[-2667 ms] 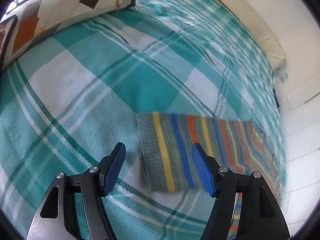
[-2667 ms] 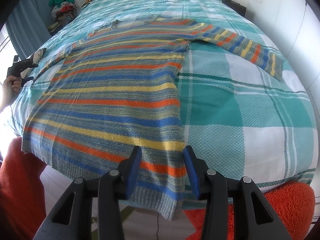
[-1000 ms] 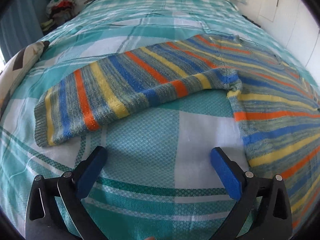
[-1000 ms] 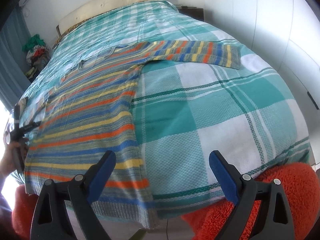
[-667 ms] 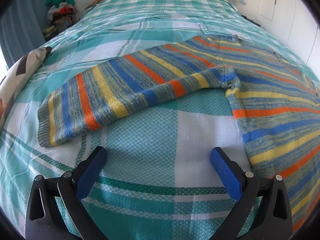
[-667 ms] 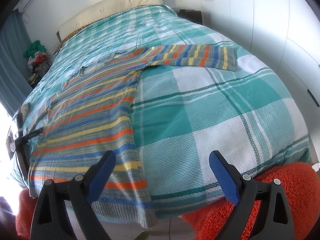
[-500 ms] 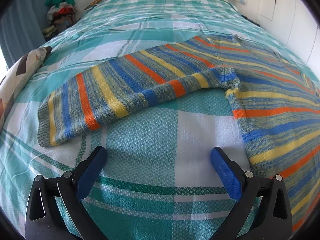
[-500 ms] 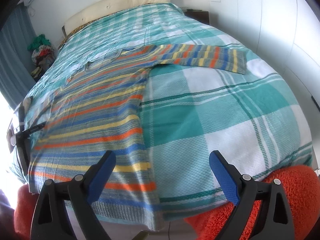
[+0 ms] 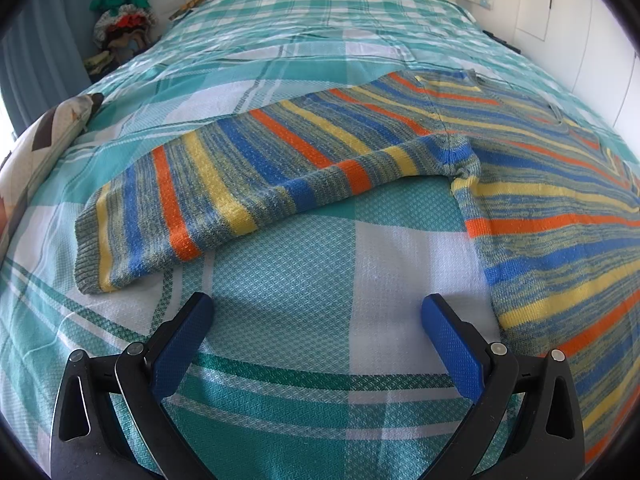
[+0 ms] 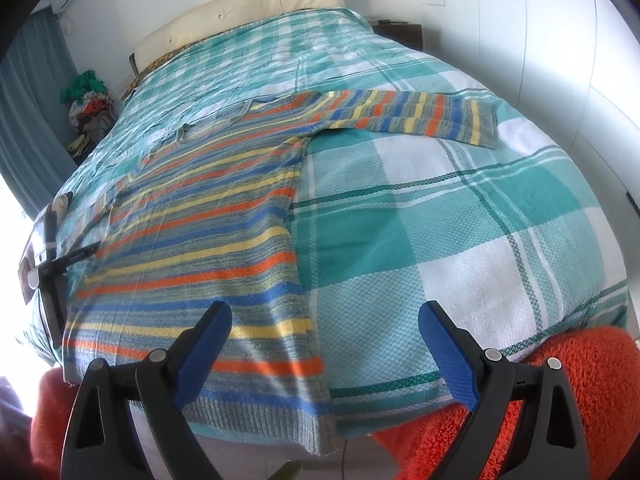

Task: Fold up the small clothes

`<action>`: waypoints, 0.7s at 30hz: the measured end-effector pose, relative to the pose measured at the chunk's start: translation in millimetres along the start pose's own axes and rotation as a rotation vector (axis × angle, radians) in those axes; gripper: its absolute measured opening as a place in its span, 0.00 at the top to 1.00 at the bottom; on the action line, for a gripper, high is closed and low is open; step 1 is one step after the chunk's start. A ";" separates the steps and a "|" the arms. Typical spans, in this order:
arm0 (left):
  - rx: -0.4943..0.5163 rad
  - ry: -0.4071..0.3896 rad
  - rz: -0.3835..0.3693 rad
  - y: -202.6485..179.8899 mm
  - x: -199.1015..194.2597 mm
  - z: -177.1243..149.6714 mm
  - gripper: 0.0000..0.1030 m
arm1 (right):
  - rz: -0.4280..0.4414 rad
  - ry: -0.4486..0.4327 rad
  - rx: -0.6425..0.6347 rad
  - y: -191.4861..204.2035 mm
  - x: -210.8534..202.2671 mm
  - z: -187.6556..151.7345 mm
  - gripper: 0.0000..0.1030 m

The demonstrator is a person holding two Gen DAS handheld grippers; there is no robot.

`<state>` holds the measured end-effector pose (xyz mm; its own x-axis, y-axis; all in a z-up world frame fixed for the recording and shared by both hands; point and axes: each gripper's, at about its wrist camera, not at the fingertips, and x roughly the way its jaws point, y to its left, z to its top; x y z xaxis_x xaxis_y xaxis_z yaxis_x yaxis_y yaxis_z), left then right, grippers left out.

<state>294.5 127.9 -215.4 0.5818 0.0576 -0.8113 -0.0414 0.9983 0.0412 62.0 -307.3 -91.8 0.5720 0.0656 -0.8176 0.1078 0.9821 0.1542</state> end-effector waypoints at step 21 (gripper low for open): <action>-0.001 0.000 0.000 -0.1 0.2 0.4 0.00 | -0.004 0.002 -0.034 7.8 2.9 -1.0 0.09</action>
<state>294.9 127.8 -215.3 0.5818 0.0576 -0.8113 -0.0420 0.9983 0.0407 63.7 -299.3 -93.5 0.5698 0.0616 -0.8195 0.0824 0.9879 0.1315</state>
